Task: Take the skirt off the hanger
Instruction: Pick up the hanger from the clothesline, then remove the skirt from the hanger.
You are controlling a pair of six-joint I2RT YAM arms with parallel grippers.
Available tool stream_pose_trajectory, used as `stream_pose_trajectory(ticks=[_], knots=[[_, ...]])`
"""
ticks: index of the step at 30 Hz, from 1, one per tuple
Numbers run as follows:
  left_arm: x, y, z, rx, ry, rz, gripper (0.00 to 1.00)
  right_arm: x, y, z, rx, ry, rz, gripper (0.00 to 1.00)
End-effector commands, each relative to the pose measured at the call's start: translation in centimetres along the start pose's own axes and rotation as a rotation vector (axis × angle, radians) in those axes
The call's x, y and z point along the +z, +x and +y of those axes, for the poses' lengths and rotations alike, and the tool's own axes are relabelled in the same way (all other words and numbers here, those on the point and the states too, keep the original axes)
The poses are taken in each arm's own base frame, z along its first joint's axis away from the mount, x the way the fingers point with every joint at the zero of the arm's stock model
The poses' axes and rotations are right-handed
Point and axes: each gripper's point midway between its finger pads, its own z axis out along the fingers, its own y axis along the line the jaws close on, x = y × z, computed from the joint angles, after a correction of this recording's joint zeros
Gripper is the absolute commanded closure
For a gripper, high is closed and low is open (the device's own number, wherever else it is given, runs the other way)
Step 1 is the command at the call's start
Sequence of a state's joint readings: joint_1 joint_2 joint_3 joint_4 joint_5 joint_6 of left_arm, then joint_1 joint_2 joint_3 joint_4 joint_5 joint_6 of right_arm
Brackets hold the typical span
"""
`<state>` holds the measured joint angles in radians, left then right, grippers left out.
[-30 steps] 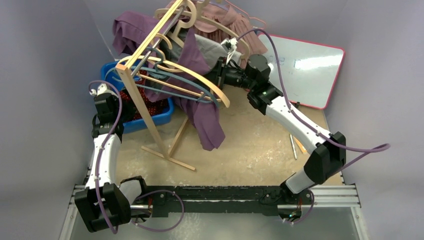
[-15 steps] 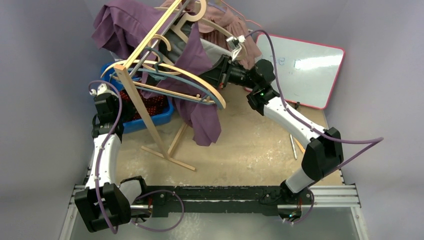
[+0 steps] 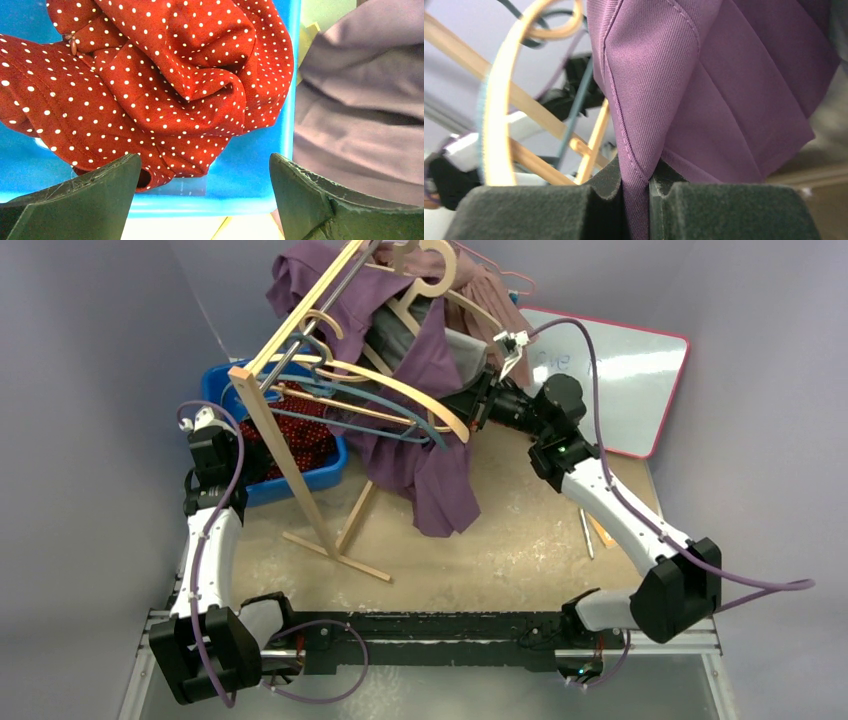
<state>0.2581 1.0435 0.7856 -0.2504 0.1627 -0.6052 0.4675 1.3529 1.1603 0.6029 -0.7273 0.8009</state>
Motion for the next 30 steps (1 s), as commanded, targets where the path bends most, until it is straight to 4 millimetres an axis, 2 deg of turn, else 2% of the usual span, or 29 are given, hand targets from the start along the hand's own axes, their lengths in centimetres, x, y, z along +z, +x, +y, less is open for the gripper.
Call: stream_pose_trajectory(ticks=[1, 5, 9, 11, 14, 16, 19, 25, 30], knots=[[0.4, -0.3, -0.5, 0.025, 0.024, -0.012, 0.0, -1.7, -0.1, -1.4, -0.3, 0.111, 0.037, 1.0], [1.2, 0.6, -0.9, 0.004, 0.058, 0.03, 0.0, -3.2, 2.7, -4.4, -0.361, 0.194, 0.16, 1.0], [2.1, 1.9, -2.6, -0.034, 0.169, 0.1, 0.0, -3.5, 5.0, -5.3, -0.375, 0.154, 0.228, 1.0], [1.9, 2.2, -4.3, -0.069, 0.262, 0.122, 0.0, -3.6, 5.1, -6.3, -0.378, 0.201, 0.228, 1.0], [0.5, 1.9, -7.5, -0.145, 0.448, 0.127, 0.0, -5.1, 3.3, -10.8, -0.446, 0.48, 0.203, 1.0], [-0.8, 1.5, -9.5, -0.195, 0.567, 0.107, 0.0, -5.6, 2.8, -12.1, -0.448, 0.563, 0.201, 1.0], [-2.5, 1.4, -11.8, -0.232, 0.691, 0.102, 0.0, -4.4, 3.6, -11.6, -0.448, 0.481, 0.228, 1.0], [-5.2, 2.4, -16.8, -0.224, 0.892, 0.133, 0.0, -0.4, 8.3, -10.8, -0.481, 0.428, 0.343, 1.0], [-7.2, 1.4, -19.3, -0.248, 1.043, 0.112, 0.0, 0.1, 10.7, -11.1, -0.436, 0.423, 0.353, 1.0]])
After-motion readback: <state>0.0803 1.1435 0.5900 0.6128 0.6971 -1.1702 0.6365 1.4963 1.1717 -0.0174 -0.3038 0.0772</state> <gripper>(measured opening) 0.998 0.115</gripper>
